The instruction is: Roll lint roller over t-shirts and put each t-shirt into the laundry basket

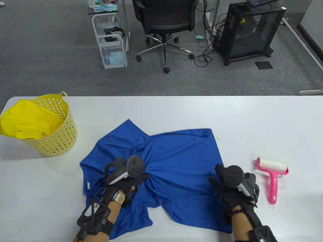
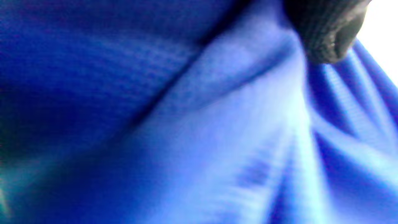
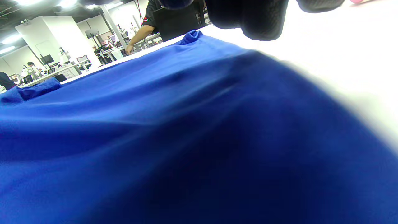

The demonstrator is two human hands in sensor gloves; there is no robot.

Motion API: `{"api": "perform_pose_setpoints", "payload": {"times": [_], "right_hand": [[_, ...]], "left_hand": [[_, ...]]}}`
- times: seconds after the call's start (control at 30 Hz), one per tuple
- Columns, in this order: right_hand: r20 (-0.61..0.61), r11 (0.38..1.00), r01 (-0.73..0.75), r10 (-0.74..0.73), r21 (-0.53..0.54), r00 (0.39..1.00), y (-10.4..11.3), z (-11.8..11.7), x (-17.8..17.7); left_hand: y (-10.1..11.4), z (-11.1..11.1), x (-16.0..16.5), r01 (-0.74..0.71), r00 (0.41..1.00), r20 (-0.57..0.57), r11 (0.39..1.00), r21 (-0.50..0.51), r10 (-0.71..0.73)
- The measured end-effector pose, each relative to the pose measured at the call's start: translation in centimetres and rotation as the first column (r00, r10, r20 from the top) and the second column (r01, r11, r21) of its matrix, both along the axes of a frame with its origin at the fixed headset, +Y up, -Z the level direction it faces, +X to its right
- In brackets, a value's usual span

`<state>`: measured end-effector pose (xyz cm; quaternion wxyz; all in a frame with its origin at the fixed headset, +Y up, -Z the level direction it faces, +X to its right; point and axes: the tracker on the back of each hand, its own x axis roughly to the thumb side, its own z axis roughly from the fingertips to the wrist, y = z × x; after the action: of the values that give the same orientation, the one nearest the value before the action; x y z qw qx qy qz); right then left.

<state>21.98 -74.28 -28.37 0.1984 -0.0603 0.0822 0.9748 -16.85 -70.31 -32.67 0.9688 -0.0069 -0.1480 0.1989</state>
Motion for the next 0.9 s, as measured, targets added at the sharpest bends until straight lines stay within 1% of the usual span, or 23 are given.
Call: {"api": "perform_pose_setpoints", "payload": {"times": [0.07,0.1,0.17,0.2,0.23,0.27,0.3,0.37,0.4,0.43,0.47,0.5,0.53,0.57,0.6,0.63,0.67,0.7,0.77,0.8,0.83,0.87,0.9], "right_hand": [[0.001,1.0,-0.003,0.003,-0.002,1.0,0.0,0.0,0.0],[0.004,1.0,-0.003,0.003,-0.003,1.0,0.0,0.0,0.1],[0.01,1.0,0.0,0.0,-0.003,1.0,0.0,0.0,0.2],[0.014,1.0,0.0,0.0,0.0,1.0,0.1,0.0,0.3],[0.017,1.0,-0.001,0.001,0.002,1.0,0.1,0.0,0.4],[0.018,1.0,-0.002,0.002,0.002,1.0,0.1,0.0,0.4],[0.018,1.0,-0.004,0.004,0.0,1.0,0.0,0.0,0.4],[0.019,1.0,-0.004,0.004,-0.005,1.0,0.0,0.0,0.4],[0.019,1.0,-0.006,0.006,-0.008,1.0,0.0,0.0,0.3],[0.019,1.0,-0.007,0.007,-0.01,1.0,0.0,0.0,0.3],[0.017,1.0,-0.008,0.008,-0.011,1.0,0.0,0.0,0.3],[0.015,1.0,-0.008,0.008,-0.012,1.0,0.0,0.1,0.3],[0.014,1.0,-0.006,0.007,-0.012,1.0,0.0,0.0,0.3],[0.013,1.0,-0.004,0.005,-0.012,1.0,0.0,0.0,0.3],[0.012,1.0,-0.001,0.002,-0.013,1.0,0.0,0.0,0.3],[0.011,1.0,0.001,-0.001,-0.013,1.0,0.0,0.0,0.3],[0.011,1.0,0.004,-0.004,-0.013,1.0,0.0,0.0,0.4],[0.011,1.0,0.006,-0.005,-0.013,1.0,-0.1,0.0,0.4],[0.013,1.0,0.009,-0.009,-0.017,1.0,-0.1,0.0,0.4],[0.015,1.0,0.011,-0.01,-0.019,1.0,-0.1,0.0,0.4],[0.017,1.0,0.011,-0.011,-0.026,1.0,-0.1,0.0,0.4],[0.017,0.999,0.011,-0.011,-0.032,1.0,-0.1,0.0,0.4],[0.018,0.999,0.011,-0.01,-0.034,1.0,-0.1,0.0,0.4]], "left_hand": [[3.3,1.2,-1.8,-0.25,0.968,0.003,0.958,0.143,0.252],[5.1,2.0,-2.8,-0.395,0.916,0.026,0.89,0.228,0.4],[7.5,3.4,-4.3,-0.619,0.781,0.117,0.734,0.279,0.613],[8.4,4.2,-5.1,-0.754,0.648,0.183,0.587,0.296,0.739],[8.8,4.6,-5.6,-0.835,0.533,0.25,0.454,0.311,0.808],[8.9,4.8,-5.8,-0.857,0.495,0.281,0.409,0.313,0.822],[8.9,4.9,-5.8,-0.853,0.502,0.297,0.408,0.325,0.812],[8.2,4.3,-5.5,-0.726,0.676,0.255,0.565,0.392,0.691],[7.5,3.8,-5.2,-0.616,0.78,0.196,0.675,0.405,0.594],[6.5,3.3,-4.9,-0.476,0.874,0.122,0.779,0.407,0.47],[5.8,2.8,-4.5,-0.376,0.923,0.087,0.833,0.407,0.374],[4.6,2.1,-3.9,-0.19,0.981,0.039,0.907,0.377,0.189],[3.2,1.4,-3.1,0.011,1.0,0.024,0.957,0.291,-0.019],[2.2,1.0,-2.4,0.142,0.987,0.043,0.969,0.204,-0.153],[0.7,0.7,-1.6,0.289,0.954,0.066,0.955,0.07,-0.293],[-0.7,0.5,-0.9,0.41,0.908,0.125,0.909,-0.075,-0.399],[-2.3,0.2,-0.4,0.523,0.85,0.231,0.814,-0.254,-0.474],[-3.8,0.2,0.1,0.568,0.822,0.293,0.736,-0.369,-0.487],[-6.1,-0.1,0.9,0.522,0.844,0.352,0.771,-0.366,-0.405],[-6.9,-0.1,1.1,0.518,0.845,0.379,0.753,-0.405,-0.377],[-7.9,0.0,1.5,0.524,0.845,0.395,0.709,-0.473,-0.361],[-7.8,0.3,1.8,0.565,0.822,0.363,0.708,-0.425,-0.438],[-7.5,0.3,2.0,0.59,0.802,0.37,0.72,-0.366,-0.47]]}}
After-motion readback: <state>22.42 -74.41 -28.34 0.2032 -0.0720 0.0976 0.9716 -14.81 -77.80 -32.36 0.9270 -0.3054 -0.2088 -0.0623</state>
